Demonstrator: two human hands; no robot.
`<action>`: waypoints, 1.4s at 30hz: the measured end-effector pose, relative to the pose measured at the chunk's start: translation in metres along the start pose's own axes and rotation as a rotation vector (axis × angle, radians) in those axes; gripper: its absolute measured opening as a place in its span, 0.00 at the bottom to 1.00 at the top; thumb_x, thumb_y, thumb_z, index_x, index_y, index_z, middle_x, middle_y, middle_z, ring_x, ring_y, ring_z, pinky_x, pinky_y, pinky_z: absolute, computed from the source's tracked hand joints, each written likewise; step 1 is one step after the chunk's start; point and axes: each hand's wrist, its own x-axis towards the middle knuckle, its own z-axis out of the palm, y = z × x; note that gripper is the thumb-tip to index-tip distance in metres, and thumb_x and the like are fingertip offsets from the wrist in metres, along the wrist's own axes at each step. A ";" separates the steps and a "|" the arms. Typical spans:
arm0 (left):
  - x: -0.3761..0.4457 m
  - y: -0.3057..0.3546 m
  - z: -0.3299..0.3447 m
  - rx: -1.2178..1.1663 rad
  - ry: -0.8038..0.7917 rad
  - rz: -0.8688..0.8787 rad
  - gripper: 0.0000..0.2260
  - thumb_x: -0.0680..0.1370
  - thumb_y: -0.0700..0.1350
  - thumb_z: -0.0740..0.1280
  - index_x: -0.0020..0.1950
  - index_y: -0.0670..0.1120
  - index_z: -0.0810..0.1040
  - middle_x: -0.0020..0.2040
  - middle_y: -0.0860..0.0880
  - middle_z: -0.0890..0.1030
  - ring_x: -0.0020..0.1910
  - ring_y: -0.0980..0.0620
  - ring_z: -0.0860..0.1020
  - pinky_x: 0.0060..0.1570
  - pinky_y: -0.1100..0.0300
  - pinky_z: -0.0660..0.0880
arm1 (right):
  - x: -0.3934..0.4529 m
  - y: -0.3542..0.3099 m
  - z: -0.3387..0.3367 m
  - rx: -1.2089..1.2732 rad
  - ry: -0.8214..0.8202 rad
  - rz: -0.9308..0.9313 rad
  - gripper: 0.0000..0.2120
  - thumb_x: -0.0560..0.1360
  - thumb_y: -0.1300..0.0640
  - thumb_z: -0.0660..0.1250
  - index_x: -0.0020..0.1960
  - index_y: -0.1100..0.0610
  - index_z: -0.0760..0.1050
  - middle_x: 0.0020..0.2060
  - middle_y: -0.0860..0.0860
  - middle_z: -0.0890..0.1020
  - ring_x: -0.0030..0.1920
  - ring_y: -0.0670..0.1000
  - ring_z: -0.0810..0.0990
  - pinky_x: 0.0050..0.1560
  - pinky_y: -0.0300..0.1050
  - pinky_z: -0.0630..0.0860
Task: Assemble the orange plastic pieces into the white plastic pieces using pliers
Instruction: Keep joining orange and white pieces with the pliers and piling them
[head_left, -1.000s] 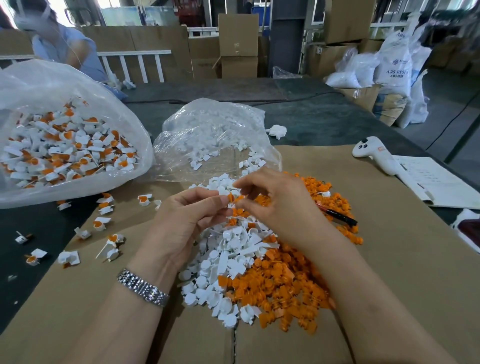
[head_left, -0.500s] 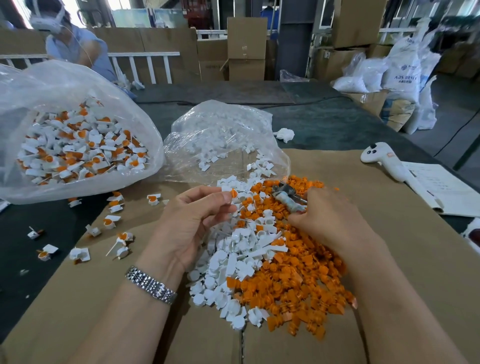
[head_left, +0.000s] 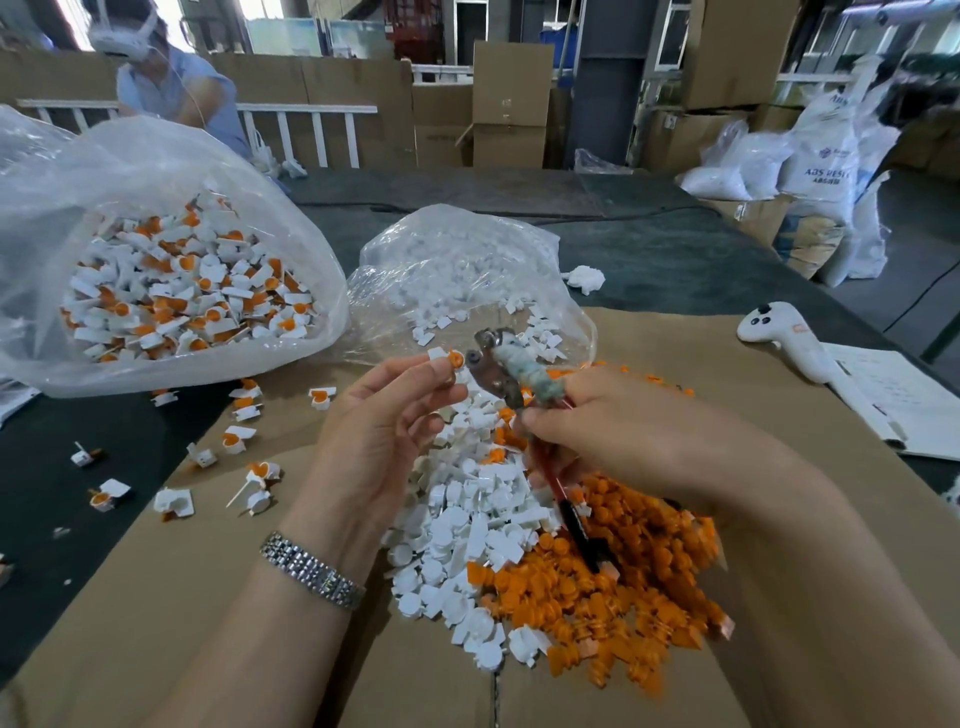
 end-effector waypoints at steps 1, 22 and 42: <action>0.000 0.000 0.001 0.002 -0.002 0.006 0.12 0.63 0.44 0.81 0.45 0.45 0.87 0.44 0.46 0.86 0.41 0.52 0.86 0.31 0.68 0.76 | 0.001 -0.003 0.003 -0.011 -0.010 -0.005 0.13 0.84 0.53 0.60 0.52 0.62 0.77 0.44 0.58 0.86 0.43 0.52 0.86 0.51 0.53 0.83; -0.004 -0.001 0.003 0.045 0.071 0.074 0.08 0.69 0.41 0.76 0.46 0.40 0.84 0.40 0.46 0.85 0.36 0.54 0.83 0.33 0.67 0.77 | 0.004 -0.016 0.040 -0.107 0.100 -0.059 0.23 0.83 0.42 0.56 0.39 0.57 0.72 0.31 0.54 0.76 0.29 0.50 0.73 0.33 0.45 0.72; 0.002 0.014 -0.035 0.846 0.667 0.394 0.04 0.77 0.42 0.73 0.49 0.51 0.82 0.47 0.51 0.82 0.44 0.53 0.80 0.51 0.46 0.83 | 0.025 0.032 -0.011 -0.277 0.388 0.038 0.27 0.77 0.30 0.54 0.40 0.52 0.75 0.33 0.51 0.80 0.35 0.50 0.79 0.35 0.47 0.74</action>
